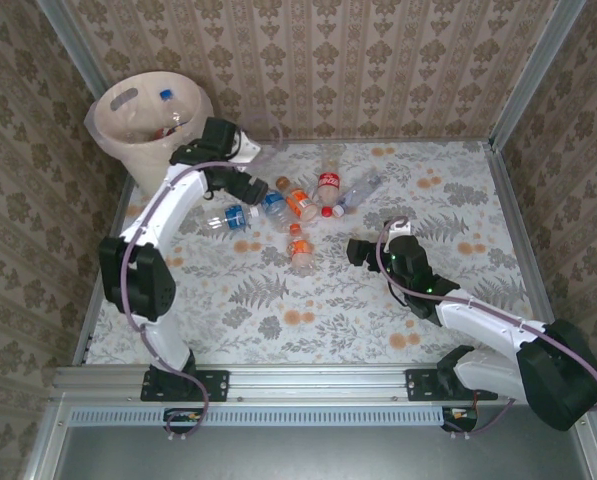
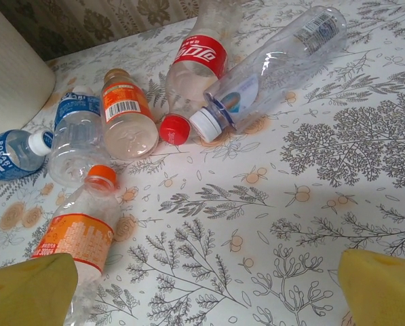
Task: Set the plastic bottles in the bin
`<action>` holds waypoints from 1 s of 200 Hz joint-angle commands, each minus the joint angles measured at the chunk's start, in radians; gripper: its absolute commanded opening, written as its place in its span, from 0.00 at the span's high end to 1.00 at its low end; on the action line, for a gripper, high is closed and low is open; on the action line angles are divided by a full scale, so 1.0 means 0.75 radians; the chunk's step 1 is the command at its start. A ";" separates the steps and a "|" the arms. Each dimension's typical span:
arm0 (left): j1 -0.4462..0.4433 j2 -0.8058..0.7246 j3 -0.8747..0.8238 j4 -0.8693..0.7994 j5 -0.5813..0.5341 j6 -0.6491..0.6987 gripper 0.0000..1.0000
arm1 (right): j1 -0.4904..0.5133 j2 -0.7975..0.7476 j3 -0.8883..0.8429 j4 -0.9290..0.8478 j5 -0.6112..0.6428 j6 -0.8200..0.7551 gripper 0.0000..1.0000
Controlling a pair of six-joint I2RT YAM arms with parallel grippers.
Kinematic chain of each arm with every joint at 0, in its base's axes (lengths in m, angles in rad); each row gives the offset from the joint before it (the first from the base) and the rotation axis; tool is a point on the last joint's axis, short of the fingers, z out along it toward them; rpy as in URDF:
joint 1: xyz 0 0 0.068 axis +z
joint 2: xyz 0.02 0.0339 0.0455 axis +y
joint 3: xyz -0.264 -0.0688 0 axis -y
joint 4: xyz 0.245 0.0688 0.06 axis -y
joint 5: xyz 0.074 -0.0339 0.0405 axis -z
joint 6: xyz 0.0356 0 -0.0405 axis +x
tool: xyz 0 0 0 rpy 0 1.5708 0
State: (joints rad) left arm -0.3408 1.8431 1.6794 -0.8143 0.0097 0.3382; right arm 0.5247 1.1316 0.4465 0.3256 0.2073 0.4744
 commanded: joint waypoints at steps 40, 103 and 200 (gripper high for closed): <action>0.023 0.161 -0.095 0.074 -0.226 0.316 0.00 | 0.008 -0.017 -0.001 0.037 0.038 -0.011 0.00; 0.090 0.241 -0.176 0.144 -0.210 0.282 0.01 | 0.006 -0.063 -0.020 0.016 0.071 -0.021 0.00; 0.103 0.261 -0.194 0.063 0.013 0.127 0.14 | 0.006 -0.063 -0.030 0.020 0.077 -0.014 0.00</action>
State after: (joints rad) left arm -0.2611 2.0640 1.5429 -0.7132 -0.0689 0.4892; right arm 0.5247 1.0988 0.4347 0.3328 0.2337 0.4713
